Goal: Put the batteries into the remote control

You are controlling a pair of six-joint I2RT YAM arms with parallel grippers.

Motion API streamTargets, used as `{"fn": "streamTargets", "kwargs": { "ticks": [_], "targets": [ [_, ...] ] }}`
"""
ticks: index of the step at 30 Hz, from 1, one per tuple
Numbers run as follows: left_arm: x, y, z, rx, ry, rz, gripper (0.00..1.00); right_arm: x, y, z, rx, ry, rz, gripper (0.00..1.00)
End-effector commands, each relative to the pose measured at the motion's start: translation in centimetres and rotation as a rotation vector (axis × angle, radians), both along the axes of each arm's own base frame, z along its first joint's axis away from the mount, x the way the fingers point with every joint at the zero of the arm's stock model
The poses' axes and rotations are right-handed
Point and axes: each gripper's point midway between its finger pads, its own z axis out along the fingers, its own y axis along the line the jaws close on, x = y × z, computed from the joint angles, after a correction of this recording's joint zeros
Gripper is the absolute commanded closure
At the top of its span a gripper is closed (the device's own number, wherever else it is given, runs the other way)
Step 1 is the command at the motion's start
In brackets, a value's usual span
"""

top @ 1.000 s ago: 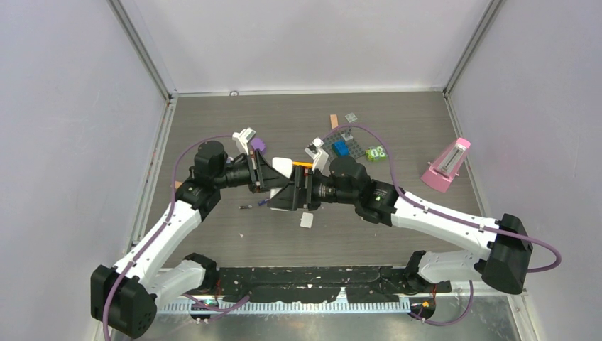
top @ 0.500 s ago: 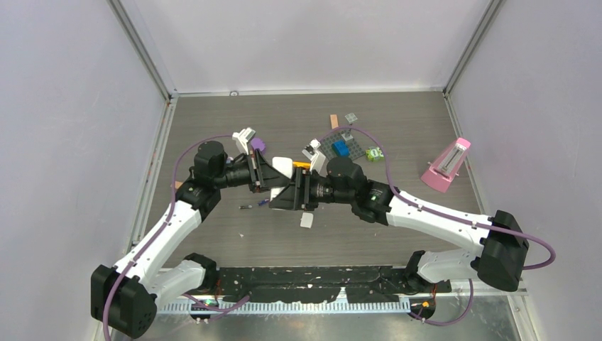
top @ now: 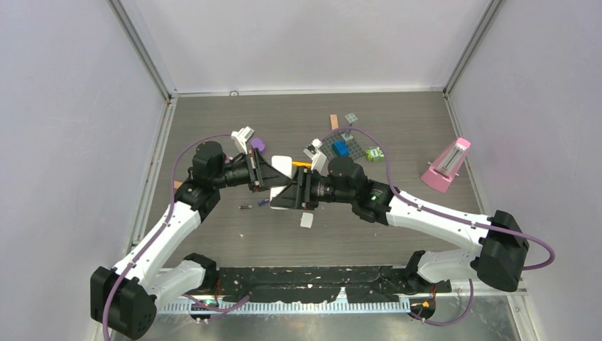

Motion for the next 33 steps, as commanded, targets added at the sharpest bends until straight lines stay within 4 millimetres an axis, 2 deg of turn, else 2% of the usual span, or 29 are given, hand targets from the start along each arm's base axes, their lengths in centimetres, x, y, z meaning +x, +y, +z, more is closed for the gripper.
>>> {"fn": "streamTargets", "kwargs": {
  "ticks": [1, 3, 6, 9, 15, 20, 28, 33],
  "targets": [
    [-0.4, 0.0, 1.1, -0.029, -0.033, -0.016, 1.0, 0.0, 0.5, 2.1, 0.077, -0.049, 0.022, 0.73],
    [-0.4, 0.0, 1.1, -0.029, -0.033, -0.018, 1.0, -0.1, 0.5, 2.2, 0.087, -0.057, 0.026, 0.69],
    [-0.4, -0.1, 1.0, -0.029, -0.033, -0.019, 1.0, -0.3, 0.3, 2.9, 0.115, -0.064, 0.026, 0.51],
    [-0.3, -0.1, 0.8, -0.028, -0.032, -0.019, 1.0, -0.3, 0.2, 3.3, 0.138, -0.067, 0.024, 0.39],
    [-0.3, -0.1, 0.9, -0.03, -0.04, -0.019, 1.0, -0.4, -0.3, 3.7, 0.164, -0.07, 0.014, 0.28],
    [-0.4, -0.1, 1.1, -0.035, -0.054, -0.02, 1.0, -0.1, -0.9, 3.9, 0.181, -0.063, -0.009, 0.3],
    [-0.5, -0.1, 2.2, -0.082, -0.137, -0.021, 1.0, 0.1, -1.0, 4.0, 0.214, -0.041, -0.01, 0.54],
    [-0.5, -0.1, 2.4, -0.094, -0.151, -0.025, 1.0, 0.1, -0.7, 3.5, 0.198, -0.034, 0.001, 0.58]
  ]
}}
